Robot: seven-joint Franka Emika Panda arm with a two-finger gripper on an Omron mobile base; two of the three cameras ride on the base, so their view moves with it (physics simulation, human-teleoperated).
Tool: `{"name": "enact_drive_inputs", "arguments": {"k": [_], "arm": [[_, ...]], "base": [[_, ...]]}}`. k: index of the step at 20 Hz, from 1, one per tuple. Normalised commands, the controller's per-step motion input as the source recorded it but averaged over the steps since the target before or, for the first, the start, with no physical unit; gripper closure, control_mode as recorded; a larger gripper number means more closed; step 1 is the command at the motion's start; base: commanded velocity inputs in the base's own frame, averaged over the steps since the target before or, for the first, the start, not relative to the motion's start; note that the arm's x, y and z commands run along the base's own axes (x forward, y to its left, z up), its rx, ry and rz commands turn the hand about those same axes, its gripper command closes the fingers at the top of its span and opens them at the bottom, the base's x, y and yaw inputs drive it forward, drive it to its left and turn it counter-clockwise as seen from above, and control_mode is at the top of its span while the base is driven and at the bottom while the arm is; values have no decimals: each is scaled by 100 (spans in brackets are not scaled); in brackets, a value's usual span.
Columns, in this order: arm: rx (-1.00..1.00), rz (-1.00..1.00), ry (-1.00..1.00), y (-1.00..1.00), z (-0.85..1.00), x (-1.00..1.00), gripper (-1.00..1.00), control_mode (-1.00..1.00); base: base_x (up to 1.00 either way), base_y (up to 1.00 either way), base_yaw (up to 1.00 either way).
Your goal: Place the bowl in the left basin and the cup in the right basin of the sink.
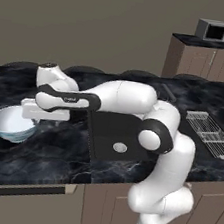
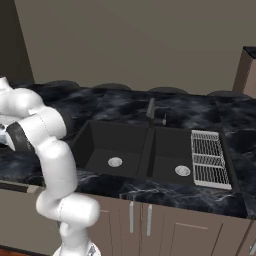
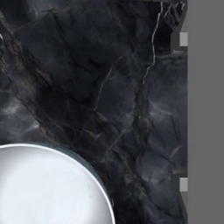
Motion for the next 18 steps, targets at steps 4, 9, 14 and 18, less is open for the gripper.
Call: {"name": "enact_drive_inputs", "arguments": {"k": [4,9,14,18], "arm": [[-6,0,5,18,-9,32,-100,-100],[-1,0,8,17,-12,33,-100,-100],[0,0,6,16,-12,32,-100,-100],[-1,0,4,12,-19,20,-100,-100]], "base": [[0,0,0],[0,0,0],[0,0,0],[0,0,0]]}}
